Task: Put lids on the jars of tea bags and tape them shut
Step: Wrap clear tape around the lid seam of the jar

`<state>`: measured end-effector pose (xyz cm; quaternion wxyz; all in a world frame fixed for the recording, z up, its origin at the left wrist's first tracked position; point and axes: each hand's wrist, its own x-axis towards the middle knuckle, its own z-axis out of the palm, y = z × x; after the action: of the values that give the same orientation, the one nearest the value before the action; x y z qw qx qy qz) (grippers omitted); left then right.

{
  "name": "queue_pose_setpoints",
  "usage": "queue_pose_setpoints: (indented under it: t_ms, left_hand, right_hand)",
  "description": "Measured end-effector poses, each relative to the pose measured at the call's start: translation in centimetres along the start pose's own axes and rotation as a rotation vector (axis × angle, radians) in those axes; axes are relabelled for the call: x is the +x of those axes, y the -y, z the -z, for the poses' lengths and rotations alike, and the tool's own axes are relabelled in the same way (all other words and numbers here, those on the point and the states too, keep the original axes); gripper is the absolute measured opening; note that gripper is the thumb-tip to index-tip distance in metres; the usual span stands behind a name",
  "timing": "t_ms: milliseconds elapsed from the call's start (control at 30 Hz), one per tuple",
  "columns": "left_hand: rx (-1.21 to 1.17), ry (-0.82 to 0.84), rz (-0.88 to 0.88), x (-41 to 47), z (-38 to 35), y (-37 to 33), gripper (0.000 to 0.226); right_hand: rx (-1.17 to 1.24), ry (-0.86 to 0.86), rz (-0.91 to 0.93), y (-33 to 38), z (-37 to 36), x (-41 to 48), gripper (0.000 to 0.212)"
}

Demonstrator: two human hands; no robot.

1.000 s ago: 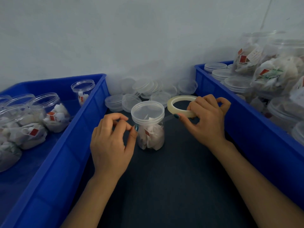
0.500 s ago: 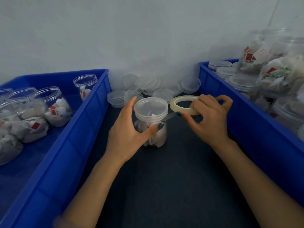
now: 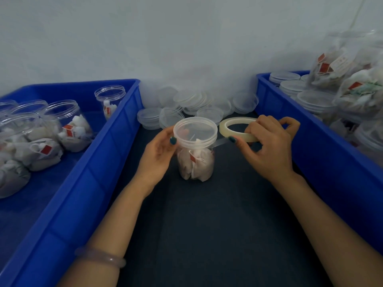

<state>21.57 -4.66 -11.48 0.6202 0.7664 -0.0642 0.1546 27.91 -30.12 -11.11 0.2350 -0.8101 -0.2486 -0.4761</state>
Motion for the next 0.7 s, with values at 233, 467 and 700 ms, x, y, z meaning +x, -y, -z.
queue_pose_setpoints:
  t_ms: [233,467,700]
  left_hand:
    - [0.343,-0.244,-0.16,0.1,-1.2,-3.6,0.055]
    - [1.111,-0.068,-0.128,0.9,-6.3,-6.9,0.083]
    - [1.124,-0.043,-0.249,1.4,-5.6,-6.2,0.073]
  right_hand:
    - [0.0,0.031,-0.008,0.2,0.0,-0.1,0.039]
    - [0.014,0.022,-0.01,0.2,0.1,0.0,0.041]
    - [-0.061,0.067,0.027,-0.1,0.6,0.1,0.044]
